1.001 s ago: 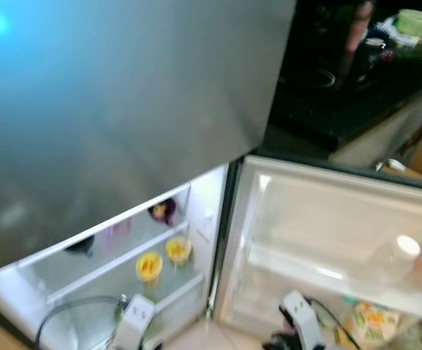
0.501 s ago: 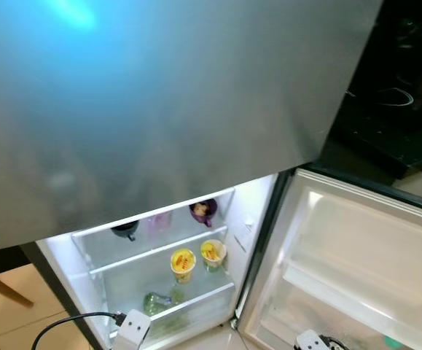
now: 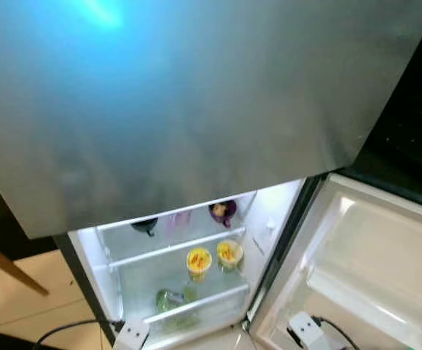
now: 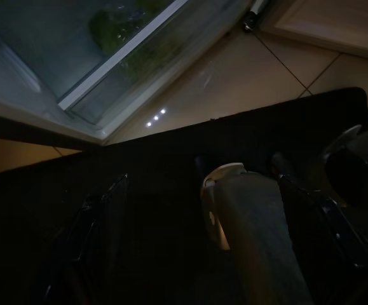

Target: Restocking fridge

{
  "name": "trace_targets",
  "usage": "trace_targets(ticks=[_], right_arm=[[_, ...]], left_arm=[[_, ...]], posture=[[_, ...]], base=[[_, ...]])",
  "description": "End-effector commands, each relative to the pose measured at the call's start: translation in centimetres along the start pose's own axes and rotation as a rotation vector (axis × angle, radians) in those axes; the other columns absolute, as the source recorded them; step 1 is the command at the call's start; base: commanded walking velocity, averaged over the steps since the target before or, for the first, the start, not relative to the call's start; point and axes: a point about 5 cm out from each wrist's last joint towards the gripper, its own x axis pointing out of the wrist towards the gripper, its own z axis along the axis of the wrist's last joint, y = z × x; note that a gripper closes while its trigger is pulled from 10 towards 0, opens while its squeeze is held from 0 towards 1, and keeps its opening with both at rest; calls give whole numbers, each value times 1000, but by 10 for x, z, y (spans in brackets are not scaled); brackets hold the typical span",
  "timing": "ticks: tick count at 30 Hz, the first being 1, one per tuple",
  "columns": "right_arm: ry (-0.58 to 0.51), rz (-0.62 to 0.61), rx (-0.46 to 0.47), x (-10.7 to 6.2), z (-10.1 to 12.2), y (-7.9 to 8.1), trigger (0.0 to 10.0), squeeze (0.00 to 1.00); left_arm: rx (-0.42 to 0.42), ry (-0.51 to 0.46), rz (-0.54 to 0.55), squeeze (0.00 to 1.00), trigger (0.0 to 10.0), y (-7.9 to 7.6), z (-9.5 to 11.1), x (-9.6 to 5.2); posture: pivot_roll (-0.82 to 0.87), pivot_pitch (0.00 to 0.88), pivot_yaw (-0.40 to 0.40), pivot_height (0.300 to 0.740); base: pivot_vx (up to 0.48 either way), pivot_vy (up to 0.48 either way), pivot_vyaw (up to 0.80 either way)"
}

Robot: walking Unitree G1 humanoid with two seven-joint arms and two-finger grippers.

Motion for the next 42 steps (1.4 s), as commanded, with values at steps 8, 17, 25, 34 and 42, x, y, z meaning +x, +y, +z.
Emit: trace_targets(ticks=[8, 17, 25, 34, 42], right_arm=[[-51, 6, -145, -1, 29, -12, 10000, 0], [-62, 36, -246, -1, 45, -16, 10000, 0], [-119, 73, -290, 1, 64, -15, 10000, 0], [-170, 165, -265, 3, 74, -8, 10000, 0], [-211, 251, -247, 2, 84, -5, 10000, 0]], left_arm=[[-3, 9, 19, 0, 10000, 3, -1, -1], [-3, 0, 30, 0, 10000, 5, 3, 0], [-9, -8, -9, 0, 10000, 2, 4, 1], [-10, -3, 3, 0, 10000, 2, 3, 1], [-18, 10, 2, 0, 10000, 1, 3, 2]], posture=[[-29, 29, -56, 740], [-29, 29, -56, 740], [-29, 29, -57, 740], [-28, 27, -58, 740], [-30, 29, -62, 740]], base=[[0, -338, 0], [0, 0, 0], [0, -156, 0], [0, -307, 0], [0, 0, 0]])
